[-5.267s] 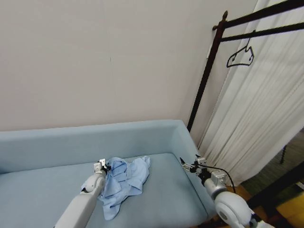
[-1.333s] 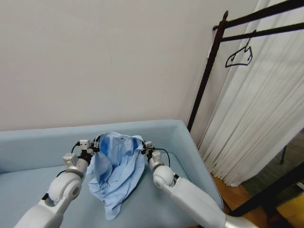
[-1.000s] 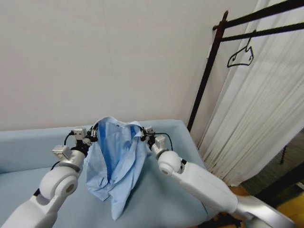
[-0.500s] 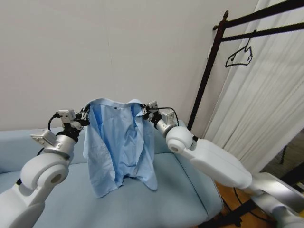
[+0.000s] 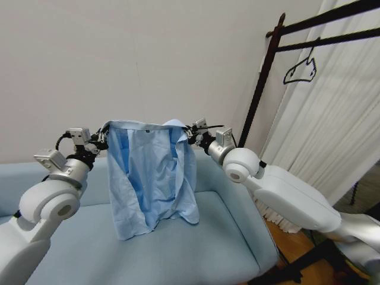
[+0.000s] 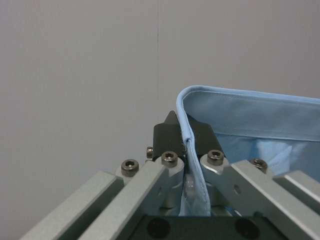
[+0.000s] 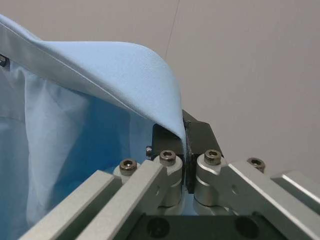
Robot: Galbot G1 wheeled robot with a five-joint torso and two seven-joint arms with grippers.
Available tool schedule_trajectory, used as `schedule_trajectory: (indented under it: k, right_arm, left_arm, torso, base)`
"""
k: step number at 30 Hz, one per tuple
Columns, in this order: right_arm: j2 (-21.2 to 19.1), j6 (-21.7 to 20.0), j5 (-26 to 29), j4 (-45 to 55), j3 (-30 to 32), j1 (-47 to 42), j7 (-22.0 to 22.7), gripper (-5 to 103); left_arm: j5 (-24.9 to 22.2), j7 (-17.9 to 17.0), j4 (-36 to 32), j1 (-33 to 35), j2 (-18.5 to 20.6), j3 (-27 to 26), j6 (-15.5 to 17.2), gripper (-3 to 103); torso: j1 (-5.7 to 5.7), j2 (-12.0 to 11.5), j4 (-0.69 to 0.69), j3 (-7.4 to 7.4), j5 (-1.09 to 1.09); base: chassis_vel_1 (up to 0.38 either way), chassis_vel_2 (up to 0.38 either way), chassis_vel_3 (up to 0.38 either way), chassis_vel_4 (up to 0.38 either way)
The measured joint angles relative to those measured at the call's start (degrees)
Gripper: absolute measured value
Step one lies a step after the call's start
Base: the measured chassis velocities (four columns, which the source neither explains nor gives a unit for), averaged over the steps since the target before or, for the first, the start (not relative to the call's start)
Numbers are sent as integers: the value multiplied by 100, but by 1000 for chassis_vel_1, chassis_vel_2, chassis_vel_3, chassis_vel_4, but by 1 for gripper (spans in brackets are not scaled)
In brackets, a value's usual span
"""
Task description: Pick up the clothes from the sofa and hang them on the clothes hanger.
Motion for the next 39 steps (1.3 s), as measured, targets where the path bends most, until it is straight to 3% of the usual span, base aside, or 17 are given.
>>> schedule_trajectory:
  k: [10,14,16,19,22,26,32,35,37,38,39]
  right_arm:
    - [163,-84,122,-22,6,-43,228,-3]
    - [220,-162,279,-21,41,-51,382,18]
    - [219,-176,347,-11,48,-51,413,18]
    - [175,-259,729,55,95,-50,523,34]
    - [130,-305,982,82,130,-50,545,39]
    - [-50,-459,1637,166,215,-133,450,61]
    - [-112,-490,1763,206,361,-324,470,78]
    - [-47,-481,1624,248,510,-361,825,93]
    - [26,-504,1498,297,581,-294,1291,97]
    - [26,-504,1498,297,581,-294,1291,97]
    - [50,-591,1398,345,633,-223,1671,99]
  left_arm:
    - [-56,-10,-30,-40,42,32,25,1]
    - [-90,-9,20,-87,56,75,36,1]
    - [-116,-8,31,-104,71,92,43,1]
    - [-184,-8,79,-182,143,148,57,1]
    - [-247,-6,114,-260,206,189,73,1]
    - [-356,7,180,-409,341,247,113,1]
    - [-394,14,185,-450,395,263,130,1]
    - [-405,28,167,-419,444,264,138,1]
    - [-407,40,160,-401,470,263,141,1]
    - [-407,40,160,-401,470,263,141,1]
    - [-408,45,159,-394,483,262,143,1]
  torso:
    - [0,0,1,0,0]
    - [0,0,1,0,-1]
    - [0,0,1,0,-1]
    - [0,0,0,0,-1]
    - [0,0,0,0,-1]
    - [0,0,0,0,0]
    - [0,0,0,0,0]
    - [0,0,0,0,0]
    - [0,0,1,0,0]
    - [0,0,1,0,0]
    - [0,0,2,0,-1]
  base:
    - [0,0,0,0]
    - [0,0,0,0]
    - [0,0,0,0]
    - [0,0,0,0]
    - [0,0,0,0]
    - [0,0,0,0]
    - [0,0,0,0]
    - [0,0,0,0]
    - [0,0,0,0]
    - [0,0,0,0]
    - [0,0,0,0]
